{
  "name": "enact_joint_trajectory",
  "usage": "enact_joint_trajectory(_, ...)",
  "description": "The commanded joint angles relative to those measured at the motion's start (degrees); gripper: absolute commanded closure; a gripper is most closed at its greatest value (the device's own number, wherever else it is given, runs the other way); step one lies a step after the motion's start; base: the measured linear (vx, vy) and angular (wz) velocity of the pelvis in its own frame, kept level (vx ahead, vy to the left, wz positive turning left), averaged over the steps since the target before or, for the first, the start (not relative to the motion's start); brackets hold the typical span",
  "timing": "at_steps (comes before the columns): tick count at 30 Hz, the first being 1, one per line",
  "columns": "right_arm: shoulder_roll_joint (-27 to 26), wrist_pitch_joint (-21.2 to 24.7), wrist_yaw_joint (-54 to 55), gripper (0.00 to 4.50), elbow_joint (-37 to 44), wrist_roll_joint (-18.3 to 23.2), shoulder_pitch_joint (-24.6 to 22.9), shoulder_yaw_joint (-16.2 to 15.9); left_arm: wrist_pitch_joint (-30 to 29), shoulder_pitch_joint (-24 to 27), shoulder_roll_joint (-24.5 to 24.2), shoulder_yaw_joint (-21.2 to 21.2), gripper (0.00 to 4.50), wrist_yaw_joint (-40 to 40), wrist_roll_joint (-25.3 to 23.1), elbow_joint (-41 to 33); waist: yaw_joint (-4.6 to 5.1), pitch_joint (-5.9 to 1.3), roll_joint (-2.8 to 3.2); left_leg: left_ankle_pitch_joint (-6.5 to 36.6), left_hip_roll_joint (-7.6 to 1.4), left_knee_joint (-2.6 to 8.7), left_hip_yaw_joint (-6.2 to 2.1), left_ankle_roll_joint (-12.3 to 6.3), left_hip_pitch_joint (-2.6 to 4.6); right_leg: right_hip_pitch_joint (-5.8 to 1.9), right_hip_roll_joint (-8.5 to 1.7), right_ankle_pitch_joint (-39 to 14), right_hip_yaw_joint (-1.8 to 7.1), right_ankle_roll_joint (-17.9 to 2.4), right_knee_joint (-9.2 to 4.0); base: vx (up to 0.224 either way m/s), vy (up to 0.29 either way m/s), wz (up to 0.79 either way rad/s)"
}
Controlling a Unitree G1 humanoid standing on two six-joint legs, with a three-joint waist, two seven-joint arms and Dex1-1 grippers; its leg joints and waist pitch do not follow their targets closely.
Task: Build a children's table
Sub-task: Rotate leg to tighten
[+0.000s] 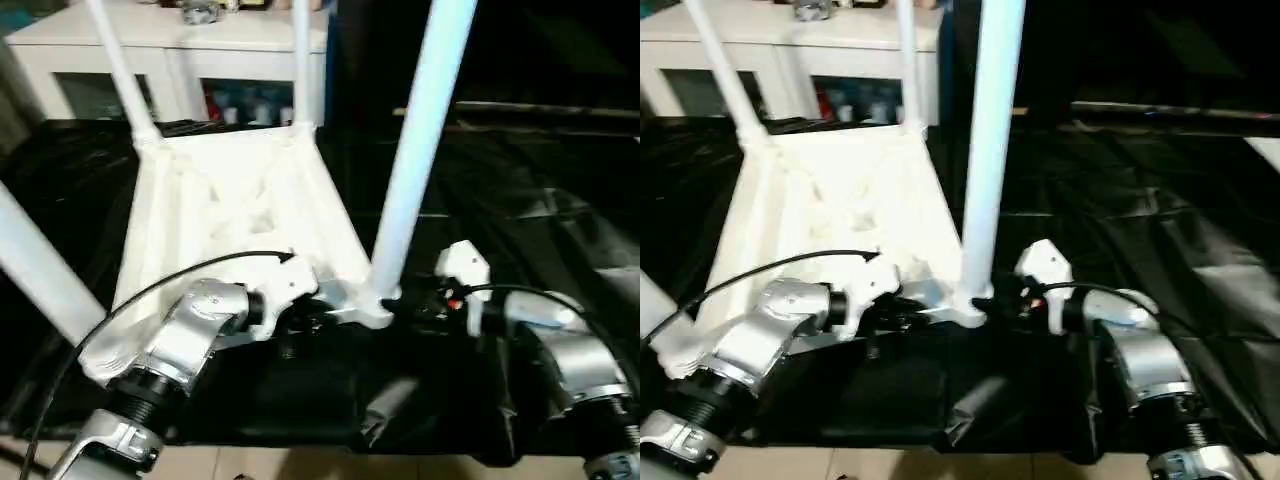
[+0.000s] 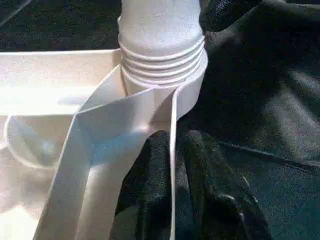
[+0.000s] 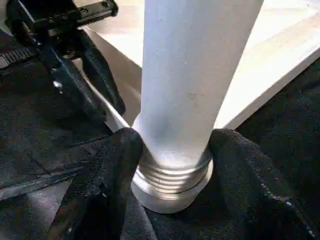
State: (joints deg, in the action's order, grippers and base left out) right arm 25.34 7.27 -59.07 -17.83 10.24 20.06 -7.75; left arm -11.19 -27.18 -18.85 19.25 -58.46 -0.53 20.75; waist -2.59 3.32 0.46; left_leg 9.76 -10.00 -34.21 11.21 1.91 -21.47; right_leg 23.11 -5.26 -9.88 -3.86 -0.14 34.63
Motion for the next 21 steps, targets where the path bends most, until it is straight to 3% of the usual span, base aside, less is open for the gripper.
enact_joint_trajectory(1,-0.52,0.5,-0.71,1.95,0.96,-0.78,0.3,-1.89,-0.02,-0.96,-0.22,1.19,3.79,0.44,-1.63,0.55,-0.3,-3.5,-0.67,20.86,-2.93,4.43,-1.98,-1.16,0.83,-1.93,-3.42,-27.12,2.28,-8.24,-5.78,0.0,0.0,0.0)
enact_joint_trajectory(8,-0.5,0.53,-0.57,1.95,1.3,-0.82,0.24,-2.0,0.75,-2.25,-0.7,1.1,3.79,2.55,-3.57,2.69,-0.29,-3.45,-0.58,20.86,-2.87,4.3,-1.83,-1.39,1.05,-1.79,-3.41,-26.97,2.3,-8.89,-5.85,0.0,0.0,0.0)
enact_joint_trajectory(12,-0.44,0.58,-0.51,1.95,1.53,-0.75,0.17,-2.11,-0.07,-2.29,-1.29,0.32,3.79,1.52,-2.43,2.42,-0.14,-3.24,-0.61,23.09,-2.82,4.36,-2.06,-0.74,1.14,-1.61,-3.48,-31.25,2.07,-7.48,-6.26,0.0,0.0,0.0)
enact_joint_trajectory(16,-0.38,0.57,-0.5,1.95,1.57,-0.75,0.15,-2.11,-0.12,-2.0,-1.37,-0.63,3.95,0.67,-1.24,1.99,-0.08,-3.19,-0.58,24.1,-2.79,4.34,-2.2,-0.43,1.34,-1.38,-3.54,-33.58,1.97,-6.58,-6.58,0.0,0.0,0.0)
enact_joint_trajectory(17,-0.24,0.49,-0.6,1.95,1.57,-0.74,0.1,-2.07,-0.3,-1.76,-1.74,-0.56,4.24,0.07,-1.05,1.78,0.04,-3.16,-0.83,24.16,-2.82,4.44,-2.22,-0.44,1.18,-1.43,-3.5,-33.52,1.93,-6.44,-6.62,0.0,0.0,0.0)
enact_joint_trajectory(21,-0.19,0.46,-0.67,1.95,1.46,-0.77,0.18,-2.1,-0.58,-1.29,-2.15,-0.13,4.41,-0.85,-0.82,1.65,0.14,-3.3,-0.57,24.32,-3.02,4.76,-2.38,-0.27,1.08,-1.61,-3.54,-30.75,1.98,-7.19,-6.29,0.0,0.0,0.0)
